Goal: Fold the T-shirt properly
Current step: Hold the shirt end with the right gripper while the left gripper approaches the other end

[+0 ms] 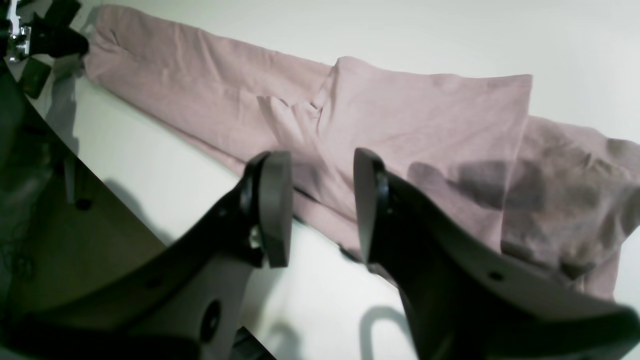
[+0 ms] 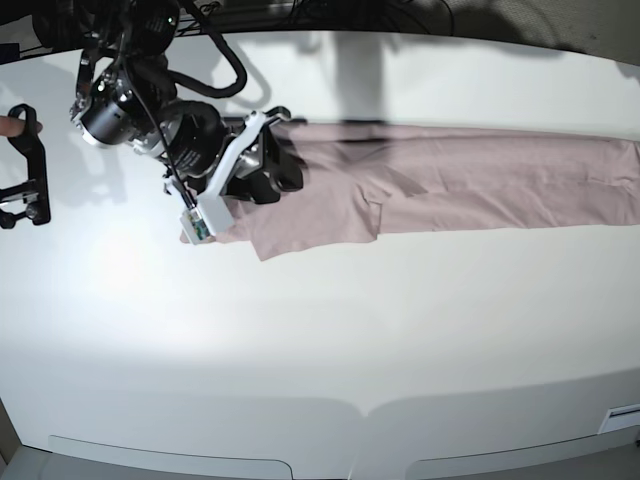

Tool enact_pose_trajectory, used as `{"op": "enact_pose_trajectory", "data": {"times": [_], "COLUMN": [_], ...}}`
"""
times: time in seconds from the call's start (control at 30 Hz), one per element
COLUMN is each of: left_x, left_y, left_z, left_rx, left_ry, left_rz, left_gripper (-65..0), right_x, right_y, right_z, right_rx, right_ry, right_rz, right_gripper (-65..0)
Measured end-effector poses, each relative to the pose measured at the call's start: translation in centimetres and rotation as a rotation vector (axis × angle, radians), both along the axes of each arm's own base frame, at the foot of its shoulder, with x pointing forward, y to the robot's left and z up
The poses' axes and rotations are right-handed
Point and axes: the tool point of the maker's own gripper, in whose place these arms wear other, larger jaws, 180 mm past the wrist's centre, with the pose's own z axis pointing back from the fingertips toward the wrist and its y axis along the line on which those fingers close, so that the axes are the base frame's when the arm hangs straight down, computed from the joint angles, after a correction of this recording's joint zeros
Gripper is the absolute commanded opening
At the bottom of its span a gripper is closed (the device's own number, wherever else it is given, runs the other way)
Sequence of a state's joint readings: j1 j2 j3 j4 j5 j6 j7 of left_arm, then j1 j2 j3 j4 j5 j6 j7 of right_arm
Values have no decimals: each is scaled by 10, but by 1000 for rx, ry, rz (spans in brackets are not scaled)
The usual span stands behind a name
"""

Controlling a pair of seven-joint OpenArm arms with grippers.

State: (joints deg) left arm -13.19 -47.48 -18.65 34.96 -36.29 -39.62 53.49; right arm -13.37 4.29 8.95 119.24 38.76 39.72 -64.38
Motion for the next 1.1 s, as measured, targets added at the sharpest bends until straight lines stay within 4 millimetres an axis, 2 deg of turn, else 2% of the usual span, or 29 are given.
{"op": "enact_pose_trajectory", "data": {"times": [0.13,0.27,0.4,0.53,0.9,1.1], "left_x": [8,10,11,12,9,10], "left_y": [-15,-39,-39,-31,-50,-52], "left_z": [0,-15,-16,-17,-16,-15], "left_rx": [-81,-143,-154,-96,-221,-234], "left_ry": [-36,-34,-47,-53,-44,-48], "left_rz": [21,18,34,15,42,44], "left_gripper": [-194,-194,-194,-194,-194,-194], "right_x": [-1,-2,-4,-4,-3,-3], "right_y": [4,4,3,3,5,6], "right_z": [4,3,0,3,27,28], "right_rx": [33,30,15,10,-2,-2], "right_ry": [-2,2,18,8,-76,-78], "right_rz": [11,13,19,21,32,32], "right_gripper": [-438,-438,-438,-438,-438,-438]}}
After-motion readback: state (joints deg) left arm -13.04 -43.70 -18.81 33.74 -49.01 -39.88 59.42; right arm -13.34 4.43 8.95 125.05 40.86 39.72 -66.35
